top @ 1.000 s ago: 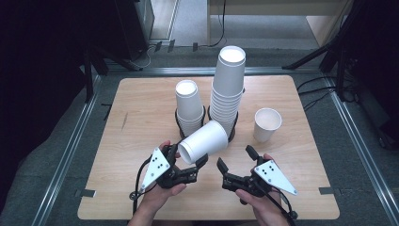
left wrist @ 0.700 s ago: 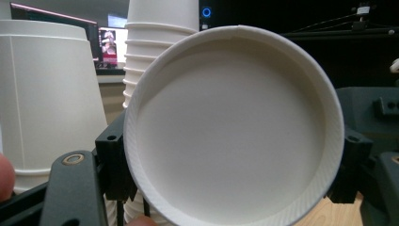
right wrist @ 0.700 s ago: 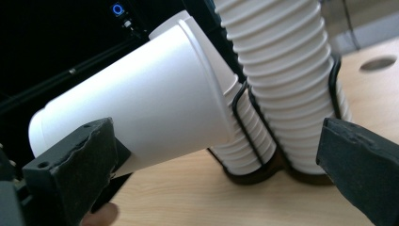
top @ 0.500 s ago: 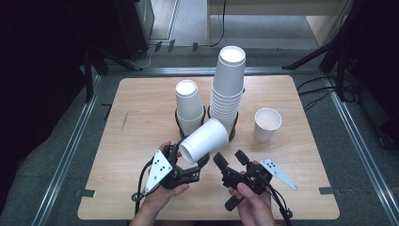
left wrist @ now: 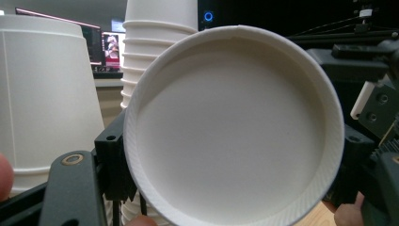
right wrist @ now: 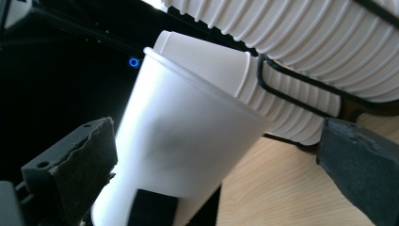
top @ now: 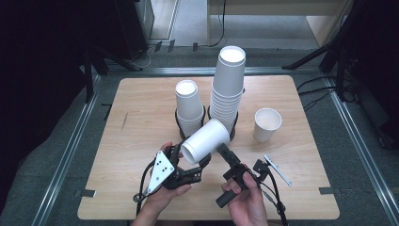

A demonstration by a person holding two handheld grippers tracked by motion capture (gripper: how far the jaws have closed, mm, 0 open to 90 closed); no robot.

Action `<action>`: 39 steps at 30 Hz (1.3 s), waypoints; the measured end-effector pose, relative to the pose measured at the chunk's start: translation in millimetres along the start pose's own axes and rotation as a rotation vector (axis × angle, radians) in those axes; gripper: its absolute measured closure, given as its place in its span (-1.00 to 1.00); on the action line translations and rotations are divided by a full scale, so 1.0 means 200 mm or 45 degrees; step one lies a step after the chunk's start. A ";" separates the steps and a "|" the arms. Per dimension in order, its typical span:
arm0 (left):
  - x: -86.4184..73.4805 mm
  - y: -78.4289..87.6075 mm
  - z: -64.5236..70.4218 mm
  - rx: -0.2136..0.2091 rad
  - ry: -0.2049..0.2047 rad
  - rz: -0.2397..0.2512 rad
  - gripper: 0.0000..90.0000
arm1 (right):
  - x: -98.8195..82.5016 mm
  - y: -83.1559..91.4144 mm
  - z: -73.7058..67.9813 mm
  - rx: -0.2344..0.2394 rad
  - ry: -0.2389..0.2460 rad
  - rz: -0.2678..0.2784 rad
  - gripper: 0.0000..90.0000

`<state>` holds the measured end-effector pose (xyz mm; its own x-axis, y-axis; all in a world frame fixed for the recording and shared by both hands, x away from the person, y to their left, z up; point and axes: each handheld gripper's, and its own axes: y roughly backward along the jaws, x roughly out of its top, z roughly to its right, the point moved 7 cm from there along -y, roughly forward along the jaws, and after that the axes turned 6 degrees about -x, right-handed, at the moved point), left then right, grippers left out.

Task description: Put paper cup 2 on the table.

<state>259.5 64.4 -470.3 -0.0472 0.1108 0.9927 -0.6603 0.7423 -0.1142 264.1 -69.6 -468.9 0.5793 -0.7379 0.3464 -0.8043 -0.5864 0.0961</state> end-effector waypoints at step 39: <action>-0.06 -0.04 0.07 -0.059 -0.001 -0.061 -0.49 | 0.01 -0.16 0.04 0.020 -0.459 -0.049 -0.98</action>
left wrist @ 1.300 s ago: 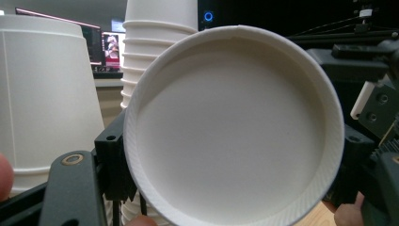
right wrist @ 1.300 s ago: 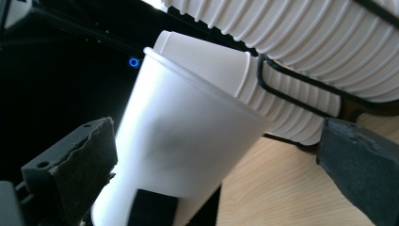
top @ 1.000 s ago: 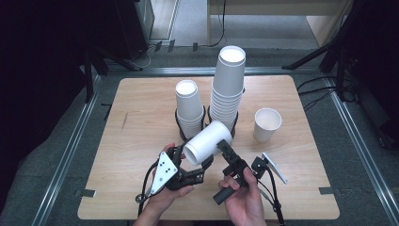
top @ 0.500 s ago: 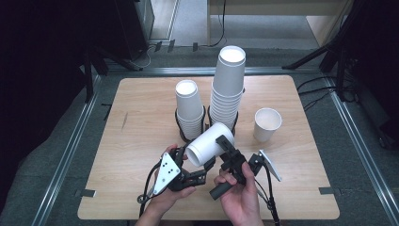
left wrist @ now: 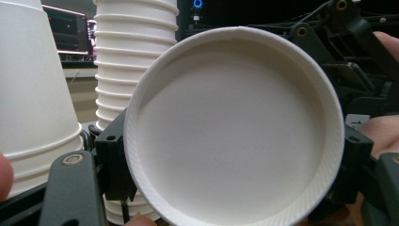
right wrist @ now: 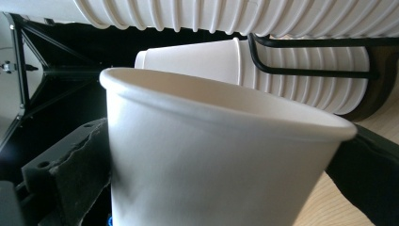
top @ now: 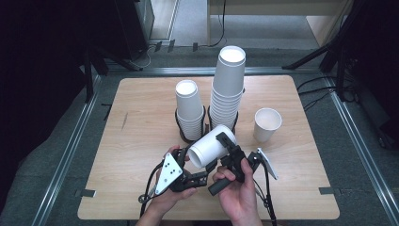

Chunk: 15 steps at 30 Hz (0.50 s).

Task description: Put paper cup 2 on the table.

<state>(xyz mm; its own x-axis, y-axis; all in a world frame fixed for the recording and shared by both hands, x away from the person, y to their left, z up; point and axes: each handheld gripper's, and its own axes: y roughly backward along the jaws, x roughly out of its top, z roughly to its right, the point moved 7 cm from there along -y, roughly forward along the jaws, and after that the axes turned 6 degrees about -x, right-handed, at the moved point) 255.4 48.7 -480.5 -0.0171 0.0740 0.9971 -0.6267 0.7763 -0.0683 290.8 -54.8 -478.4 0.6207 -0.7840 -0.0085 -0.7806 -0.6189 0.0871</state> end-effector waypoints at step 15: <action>-0.01 0.00 -0.01 -0.029 0.051 -0.060 -0.56 | 0.00 0.01 -0.01 0.038 0.071 0.067 -0.72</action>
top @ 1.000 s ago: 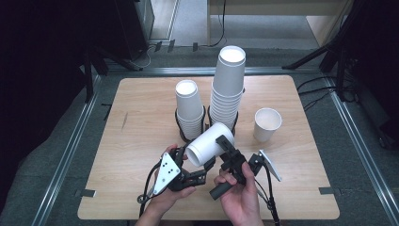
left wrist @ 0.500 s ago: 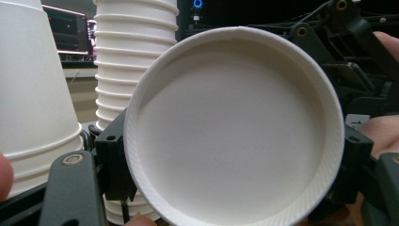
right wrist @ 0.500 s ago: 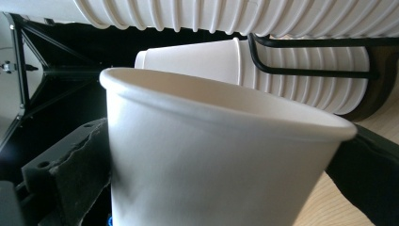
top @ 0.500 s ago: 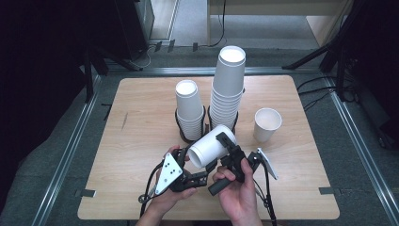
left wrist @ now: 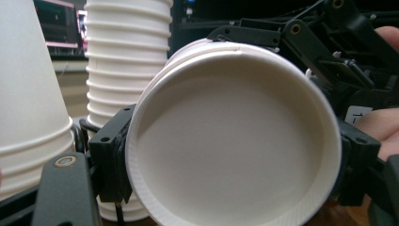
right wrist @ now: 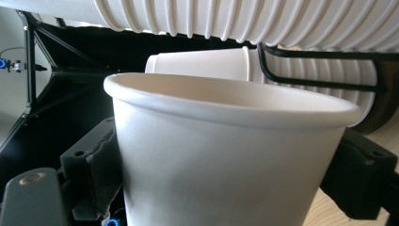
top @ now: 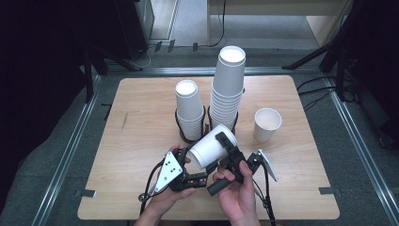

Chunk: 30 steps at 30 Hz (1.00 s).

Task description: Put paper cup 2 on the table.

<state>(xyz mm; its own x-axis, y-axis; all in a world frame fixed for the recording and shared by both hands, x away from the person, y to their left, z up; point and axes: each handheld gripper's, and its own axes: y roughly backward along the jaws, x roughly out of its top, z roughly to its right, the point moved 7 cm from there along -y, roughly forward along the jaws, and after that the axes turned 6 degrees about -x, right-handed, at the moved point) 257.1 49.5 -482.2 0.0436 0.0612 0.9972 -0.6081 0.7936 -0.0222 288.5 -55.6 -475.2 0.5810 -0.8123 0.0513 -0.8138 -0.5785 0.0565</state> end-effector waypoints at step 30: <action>0.00 0.07 -0.12 0.016 0.128 -0.067 -0.84 | 0.22 0.12 -0.14 -0.026 0.701 0.346 -0.71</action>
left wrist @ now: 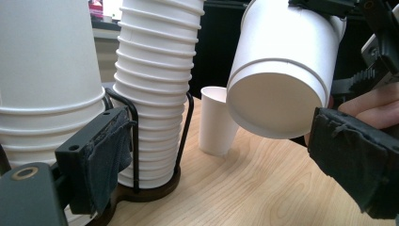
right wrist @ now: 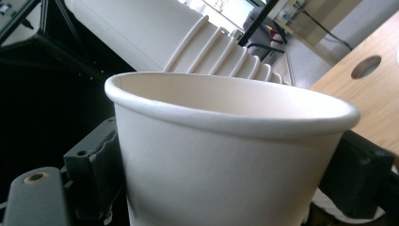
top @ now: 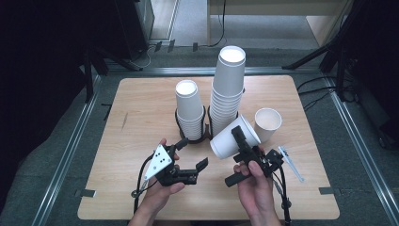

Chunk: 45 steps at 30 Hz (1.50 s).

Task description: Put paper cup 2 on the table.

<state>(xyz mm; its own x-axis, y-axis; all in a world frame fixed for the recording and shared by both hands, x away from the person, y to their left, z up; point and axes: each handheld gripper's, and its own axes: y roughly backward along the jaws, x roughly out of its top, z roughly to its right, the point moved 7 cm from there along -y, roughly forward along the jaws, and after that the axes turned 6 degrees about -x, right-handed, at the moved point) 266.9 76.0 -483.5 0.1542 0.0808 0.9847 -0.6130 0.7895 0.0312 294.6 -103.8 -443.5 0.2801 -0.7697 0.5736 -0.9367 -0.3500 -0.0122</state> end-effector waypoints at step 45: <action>0.00 0.04 -0.09 0.067 0.043 -0.001 -0.84 | -0.02 0.00 0.19 -0.178 1.247 0.180 -0.71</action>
<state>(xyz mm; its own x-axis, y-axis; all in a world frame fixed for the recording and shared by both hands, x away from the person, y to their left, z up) 275.9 93.9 -485.5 0.1802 0.1010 0.9784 -0.6525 0.7566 0.0421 301.6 -120.9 -477.4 -0.0740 0.0019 0.9973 -0.9820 -0.1747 -0.0725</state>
